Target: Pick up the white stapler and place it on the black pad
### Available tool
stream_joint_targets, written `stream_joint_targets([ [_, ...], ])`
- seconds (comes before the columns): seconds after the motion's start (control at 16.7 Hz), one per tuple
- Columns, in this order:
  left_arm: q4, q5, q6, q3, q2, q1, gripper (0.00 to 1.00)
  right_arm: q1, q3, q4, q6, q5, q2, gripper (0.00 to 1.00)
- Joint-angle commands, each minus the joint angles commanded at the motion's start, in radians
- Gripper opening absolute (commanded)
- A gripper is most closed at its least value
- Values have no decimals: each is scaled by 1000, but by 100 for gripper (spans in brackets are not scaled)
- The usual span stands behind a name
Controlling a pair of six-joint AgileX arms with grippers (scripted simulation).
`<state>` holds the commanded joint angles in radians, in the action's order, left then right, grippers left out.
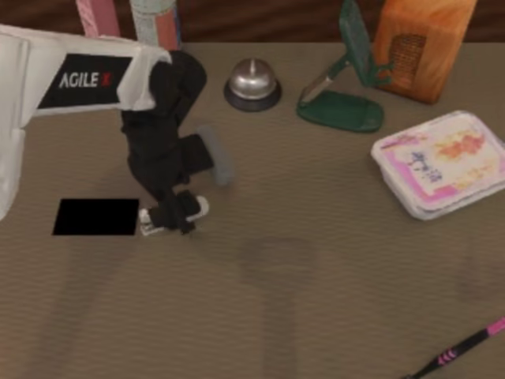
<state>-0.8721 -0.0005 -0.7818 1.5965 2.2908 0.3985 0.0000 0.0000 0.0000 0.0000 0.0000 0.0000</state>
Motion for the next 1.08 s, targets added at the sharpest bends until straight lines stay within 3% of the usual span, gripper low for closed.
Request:
stream_joint_targets([
  [0.24, 0, 0, 0, 0, 0, 0, 2, 0, 0, 0, 0, 0, 0, 100],
  [0.3, 0, 0, 0, 0, 0, 0, 0, 0, 0, 0, 0, 0, 0, 100],
  [0.84, -3, 0, -1, 3, -2, -1, 0, 0, 0, 0, 0, 0, 0, 100],
  [1.08, -121, -1, 3, 86, -38, -11, 0, 0, 0, 0, 0, 0, 0, 100],
])
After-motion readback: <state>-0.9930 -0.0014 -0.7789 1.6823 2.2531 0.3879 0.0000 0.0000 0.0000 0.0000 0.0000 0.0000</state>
